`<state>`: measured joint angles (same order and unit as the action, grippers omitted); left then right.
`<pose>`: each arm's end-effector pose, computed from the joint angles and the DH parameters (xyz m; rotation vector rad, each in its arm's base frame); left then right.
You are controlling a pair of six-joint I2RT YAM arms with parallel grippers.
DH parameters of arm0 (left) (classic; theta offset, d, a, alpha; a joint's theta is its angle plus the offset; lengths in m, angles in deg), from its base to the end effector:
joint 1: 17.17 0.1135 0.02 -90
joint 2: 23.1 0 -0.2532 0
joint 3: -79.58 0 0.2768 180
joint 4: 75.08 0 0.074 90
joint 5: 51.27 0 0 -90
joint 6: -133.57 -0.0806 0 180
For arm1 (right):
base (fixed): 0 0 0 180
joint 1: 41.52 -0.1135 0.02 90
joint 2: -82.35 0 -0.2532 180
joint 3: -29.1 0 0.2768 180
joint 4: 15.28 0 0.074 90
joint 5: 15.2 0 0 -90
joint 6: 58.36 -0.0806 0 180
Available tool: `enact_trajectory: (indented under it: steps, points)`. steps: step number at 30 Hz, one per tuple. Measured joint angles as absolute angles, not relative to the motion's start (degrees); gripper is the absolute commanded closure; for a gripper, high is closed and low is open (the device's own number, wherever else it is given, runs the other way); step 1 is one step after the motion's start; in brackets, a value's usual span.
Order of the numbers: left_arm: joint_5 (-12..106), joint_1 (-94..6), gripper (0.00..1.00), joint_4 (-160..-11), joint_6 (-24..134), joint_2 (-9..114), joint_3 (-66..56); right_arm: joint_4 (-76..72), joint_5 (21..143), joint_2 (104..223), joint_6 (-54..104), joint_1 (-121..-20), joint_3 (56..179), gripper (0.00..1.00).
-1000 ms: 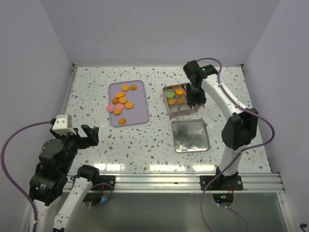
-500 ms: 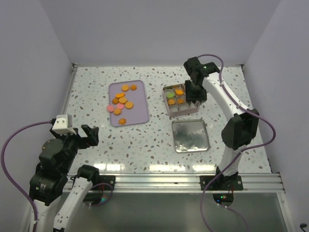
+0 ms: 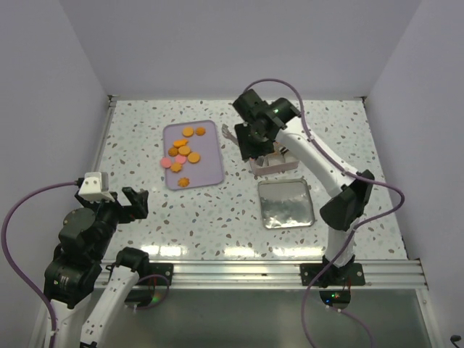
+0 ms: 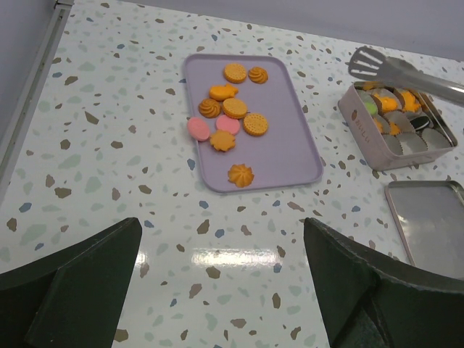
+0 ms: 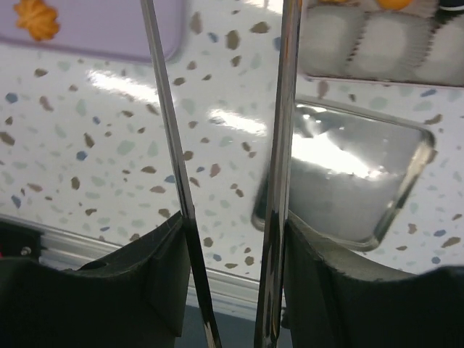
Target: Pack the cookies
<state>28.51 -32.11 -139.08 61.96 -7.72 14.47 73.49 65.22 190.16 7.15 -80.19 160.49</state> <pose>0.1036 -0.0128 0.3541 -0.1811 1.8139 -0.2497 0.3328 0.2492 0.3260 -0.2822 2.6701 0.1176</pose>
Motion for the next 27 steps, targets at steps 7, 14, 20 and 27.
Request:
enact_trajectory:
  steps: [7,14,20,27]
  points:
    - [28.51,-32.11,0.00,-139.08,61.96,-7.74,14.47,72.09,68.36,200.72,4.79,-93.37,166.22,0.49]
    - [28.49,-32.11,0.00,-139.08,61.96,-7.74,14.47,73.10,68.32,210.33,4.22,-96.58,171.57,0.49]
    - [28.46,-32.13,0.00,-139.08,61.99,-7.74,14.47,73.73,66.53,212.39,4.26,-97.15,175.44,0.49]
    - [28.46,-32.11,0.00,-139.08,61.99,-7.74,14.47,74.19,63.99,215.36,4.83,-97.85,178.68,0.49]
